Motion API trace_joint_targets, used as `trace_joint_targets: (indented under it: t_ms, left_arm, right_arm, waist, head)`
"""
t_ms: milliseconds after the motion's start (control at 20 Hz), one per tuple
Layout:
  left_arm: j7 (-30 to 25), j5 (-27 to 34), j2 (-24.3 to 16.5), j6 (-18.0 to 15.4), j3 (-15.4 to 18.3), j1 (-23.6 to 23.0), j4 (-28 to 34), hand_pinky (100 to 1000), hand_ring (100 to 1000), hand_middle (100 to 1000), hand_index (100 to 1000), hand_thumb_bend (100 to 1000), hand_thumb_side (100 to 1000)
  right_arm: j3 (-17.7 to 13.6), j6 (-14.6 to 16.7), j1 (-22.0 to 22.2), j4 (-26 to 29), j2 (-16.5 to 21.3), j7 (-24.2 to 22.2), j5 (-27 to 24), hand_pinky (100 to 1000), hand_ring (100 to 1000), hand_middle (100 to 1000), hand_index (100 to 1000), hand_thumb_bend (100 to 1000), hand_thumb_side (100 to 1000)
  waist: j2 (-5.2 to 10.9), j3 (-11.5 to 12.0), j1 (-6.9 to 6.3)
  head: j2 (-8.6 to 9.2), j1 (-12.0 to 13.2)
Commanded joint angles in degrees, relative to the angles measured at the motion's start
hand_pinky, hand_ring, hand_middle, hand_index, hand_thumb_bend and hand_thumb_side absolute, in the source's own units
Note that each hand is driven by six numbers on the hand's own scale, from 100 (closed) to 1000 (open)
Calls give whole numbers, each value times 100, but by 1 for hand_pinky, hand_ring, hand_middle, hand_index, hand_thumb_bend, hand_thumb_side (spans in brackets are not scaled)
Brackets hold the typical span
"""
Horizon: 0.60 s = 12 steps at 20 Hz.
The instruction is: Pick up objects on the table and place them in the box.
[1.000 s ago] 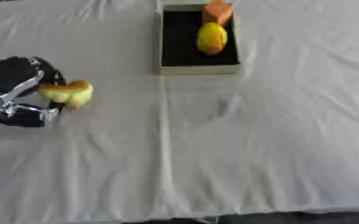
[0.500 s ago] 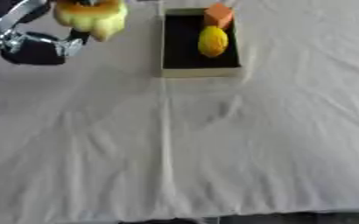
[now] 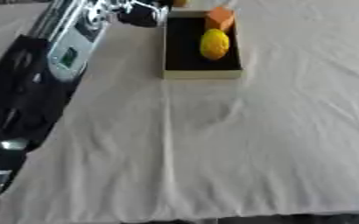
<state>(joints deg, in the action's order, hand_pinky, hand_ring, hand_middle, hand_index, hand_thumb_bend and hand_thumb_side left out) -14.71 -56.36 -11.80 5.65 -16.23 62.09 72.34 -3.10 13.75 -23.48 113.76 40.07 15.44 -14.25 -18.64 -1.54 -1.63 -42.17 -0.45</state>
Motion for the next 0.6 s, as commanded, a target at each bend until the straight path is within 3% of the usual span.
trace_joint_targets:
  t_ms: [50,600]
  left_arm:
    - [273,-432,302,-37,223,175,-420,709,567,490,569,100,129]
    - [722,-940,676,134,548,111,-1257,715,580,511,602,100,100]
  right_arm:
    - [-15,12,-130,83,91,-44,-59,968,852,668,843,100,537]
    - [-7,25,-216,83,-21,-99,-115,970,853,667,843,100,539]
  waist:
    - [83,-36,38]
    - [5,-168,69]
  head:
    - [89,36]
    - [168,59]
